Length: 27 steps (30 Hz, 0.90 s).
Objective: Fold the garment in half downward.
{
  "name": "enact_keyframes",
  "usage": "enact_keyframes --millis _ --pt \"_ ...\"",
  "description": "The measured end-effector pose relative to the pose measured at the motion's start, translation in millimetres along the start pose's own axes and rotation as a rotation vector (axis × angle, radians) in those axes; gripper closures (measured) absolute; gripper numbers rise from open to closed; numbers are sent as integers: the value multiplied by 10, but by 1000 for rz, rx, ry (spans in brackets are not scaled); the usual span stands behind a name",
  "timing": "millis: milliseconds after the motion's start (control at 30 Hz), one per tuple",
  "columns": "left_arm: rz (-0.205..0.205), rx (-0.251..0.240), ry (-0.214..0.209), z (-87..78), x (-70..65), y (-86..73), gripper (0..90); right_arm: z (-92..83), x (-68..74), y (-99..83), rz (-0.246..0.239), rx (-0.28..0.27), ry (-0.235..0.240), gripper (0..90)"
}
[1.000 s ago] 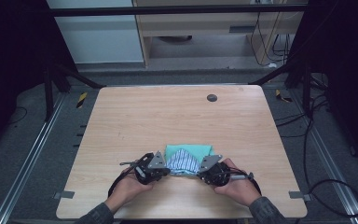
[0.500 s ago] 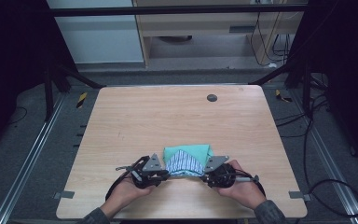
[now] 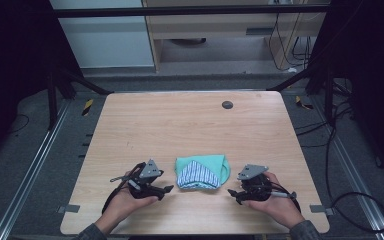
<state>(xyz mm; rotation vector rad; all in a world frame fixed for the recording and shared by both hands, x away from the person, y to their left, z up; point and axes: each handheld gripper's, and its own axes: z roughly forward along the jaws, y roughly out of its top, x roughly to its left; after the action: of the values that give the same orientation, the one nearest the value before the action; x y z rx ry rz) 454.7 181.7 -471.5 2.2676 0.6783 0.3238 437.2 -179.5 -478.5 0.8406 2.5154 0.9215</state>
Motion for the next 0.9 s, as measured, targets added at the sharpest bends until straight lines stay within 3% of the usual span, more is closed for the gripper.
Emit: enact_keyframes --millis 233,300,400,600,733,900 --pt "-66 9 44 -55 248 -101 229 17 -101 -59 43 14 -22 203" --pt "-72 13 49 -60 271 -118 211 22 -110 -66 45 15 -25 190" --pt "-102 59 58 -68 329 -184 158 27 -147 -100 68 41 -24 146" --pt "-144 64 103 -106 444 -239 76 15 -231 -133 94 42 -37 89" --pt "-192 44 141 -127 610 -275 65 77 -364 -172 152 61 -77 70" --pt "-217 29 176 -117 772 -321 59 117 -546 -176 206 56 -137 74"
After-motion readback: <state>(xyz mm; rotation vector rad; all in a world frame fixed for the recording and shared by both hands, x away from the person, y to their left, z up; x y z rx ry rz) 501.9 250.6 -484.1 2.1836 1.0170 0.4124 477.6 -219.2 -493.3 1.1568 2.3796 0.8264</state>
